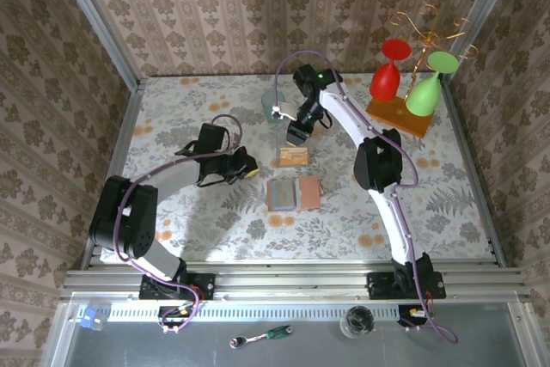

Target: Take the credit cards out of the card holder

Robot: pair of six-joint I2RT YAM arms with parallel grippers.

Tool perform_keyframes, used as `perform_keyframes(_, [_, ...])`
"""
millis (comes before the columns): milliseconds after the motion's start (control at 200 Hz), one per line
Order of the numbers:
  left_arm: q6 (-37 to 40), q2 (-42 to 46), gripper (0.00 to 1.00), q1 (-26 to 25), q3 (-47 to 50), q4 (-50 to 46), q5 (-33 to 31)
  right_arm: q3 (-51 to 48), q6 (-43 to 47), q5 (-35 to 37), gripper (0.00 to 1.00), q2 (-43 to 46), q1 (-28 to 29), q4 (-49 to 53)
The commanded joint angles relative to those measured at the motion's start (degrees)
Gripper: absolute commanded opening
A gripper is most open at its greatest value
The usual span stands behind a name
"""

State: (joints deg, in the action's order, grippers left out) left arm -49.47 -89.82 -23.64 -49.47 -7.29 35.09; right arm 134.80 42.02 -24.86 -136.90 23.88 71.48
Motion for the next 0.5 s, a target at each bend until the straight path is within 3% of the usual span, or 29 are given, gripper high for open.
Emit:
perform_keyframes(0, [0.35, 1.36, 0.00, -1.03, 0.71, 0.03, -1.28, -5.88, -7.17, 1.05, 0.30, 5.70, 0.47, -6.74])
perform_keyframes(95, [-0.09, 0.84, 0.00, -1.88, 0.69, 1.02, -1.54, -12.75, -14.53, 2.47, 0.29, 9.80, 0.64, -13.98])
perform_keyframes(320, [-0.71, -0.26, 0.00, -4.00, 0.88, 2.14, -2.73, -30.07, -48.19, 8.82, 0.27, 20.65, 1.41, -32.65])
perform_keyframes(495, [-0.98, -0.23, 0.00, -4.57, 1.79, 2.92, -3.76, -42.26, -65.40, 12.20, 0.21, 28.28, 3.06, -38.94])
